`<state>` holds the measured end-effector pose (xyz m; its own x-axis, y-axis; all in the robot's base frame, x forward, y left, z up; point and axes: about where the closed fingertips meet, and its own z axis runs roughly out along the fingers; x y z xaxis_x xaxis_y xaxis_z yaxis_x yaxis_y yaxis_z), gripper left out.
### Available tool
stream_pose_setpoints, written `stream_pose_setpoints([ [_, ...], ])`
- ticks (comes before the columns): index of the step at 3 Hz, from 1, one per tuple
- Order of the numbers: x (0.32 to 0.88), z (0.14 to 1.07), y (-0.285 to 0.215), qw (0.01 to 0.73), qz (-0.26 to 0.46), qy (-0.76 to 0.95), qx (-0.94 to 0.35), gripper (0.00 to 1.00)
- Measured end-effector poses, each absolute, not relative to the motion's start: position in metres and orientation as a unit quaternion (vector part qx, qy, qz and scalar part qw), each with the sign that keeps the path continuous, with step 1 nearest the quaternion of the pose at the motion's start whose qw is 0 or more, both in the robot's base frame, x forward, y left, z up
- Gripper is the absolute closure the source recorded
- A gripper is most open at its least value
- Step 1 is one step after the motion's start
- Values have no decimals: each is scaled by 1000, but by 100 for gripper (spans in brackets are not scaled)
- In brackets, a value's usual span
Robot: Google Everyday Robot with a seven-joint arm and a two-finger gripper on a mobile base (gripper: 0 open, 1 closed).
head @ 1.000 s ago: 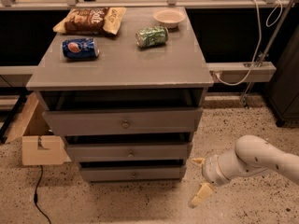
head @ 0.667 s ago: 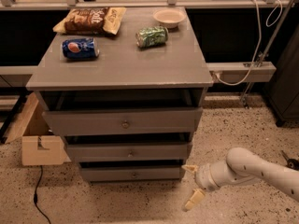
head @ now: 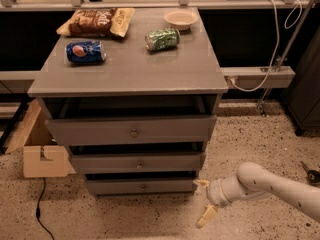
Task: Open bottom drawer
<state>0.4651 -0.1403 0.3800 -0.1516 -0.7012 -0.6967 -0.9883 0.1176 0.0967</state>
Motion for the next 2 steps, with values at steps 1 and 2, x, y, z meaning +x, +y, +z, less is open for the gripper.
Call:
stream_pose_setpoints([
  [1,482,335,-136,251,270,672,-642,0],
  [2,503,293,-126,258,255,638,-679,0],
])
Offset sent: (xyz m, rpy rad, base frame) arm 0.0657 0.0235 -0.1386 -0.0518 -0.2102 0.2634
